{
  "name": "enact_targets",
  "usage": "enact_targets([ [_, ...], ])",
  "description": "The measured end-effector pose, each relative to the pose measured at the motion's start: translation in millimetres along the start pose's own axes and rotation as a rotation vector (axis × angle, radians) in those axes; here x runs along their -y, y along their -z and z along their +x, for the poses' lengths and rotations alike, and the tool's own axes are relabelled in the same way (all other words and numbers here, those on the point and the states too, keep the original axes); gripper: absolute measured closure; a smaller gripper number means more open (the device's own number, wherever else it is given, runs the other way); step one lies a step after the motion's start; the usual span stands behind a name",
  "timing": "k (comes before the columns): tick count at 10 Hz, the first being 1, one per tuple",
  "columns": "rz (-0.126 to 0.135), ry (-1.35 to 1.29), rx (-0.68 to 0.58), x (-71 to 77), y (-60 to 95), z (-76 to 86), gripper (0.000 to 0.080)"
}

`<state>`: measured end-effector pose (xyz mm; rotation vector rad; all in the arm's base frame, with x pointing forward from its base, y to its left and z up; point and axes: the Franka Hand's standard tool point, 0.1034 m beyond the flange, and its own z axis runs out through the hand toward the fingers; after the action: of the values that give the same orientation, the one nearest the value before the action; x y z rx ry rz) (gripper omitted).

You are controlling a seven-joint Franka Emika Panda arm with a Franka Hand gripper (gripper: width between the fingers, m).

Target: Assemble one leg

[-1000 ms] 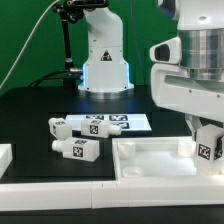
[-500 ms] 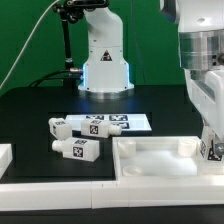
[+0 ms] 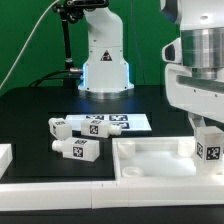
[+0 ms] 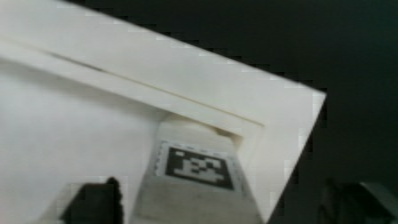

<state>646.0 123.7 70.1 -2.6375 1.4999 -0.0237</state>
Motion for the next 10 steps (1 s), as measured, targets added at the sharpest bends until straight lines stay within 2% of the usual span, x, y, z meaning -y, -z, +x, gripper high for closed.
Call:
enact_targets([
  [1,-0.001,0.092,-0.003,1.8,1.0,-4.1,0.0186],
  [2,-0.002,0.159,-0.003,0.8,0.4,-2.3,0.0156],
  [5,-0.003,0.307,-0.003,0.2,0.1,-1.3,0.0151],
  [6,-0.022,0.526,-0.025,0.3,2.0,-1.2,0.0151],
  [8,-0.022,0.862,-0.046,2.8,9.9,-3.7,0.0151],
  [10,-0.026,1.023,-0.046,0.2,10.8,3.9,0.0151],
])
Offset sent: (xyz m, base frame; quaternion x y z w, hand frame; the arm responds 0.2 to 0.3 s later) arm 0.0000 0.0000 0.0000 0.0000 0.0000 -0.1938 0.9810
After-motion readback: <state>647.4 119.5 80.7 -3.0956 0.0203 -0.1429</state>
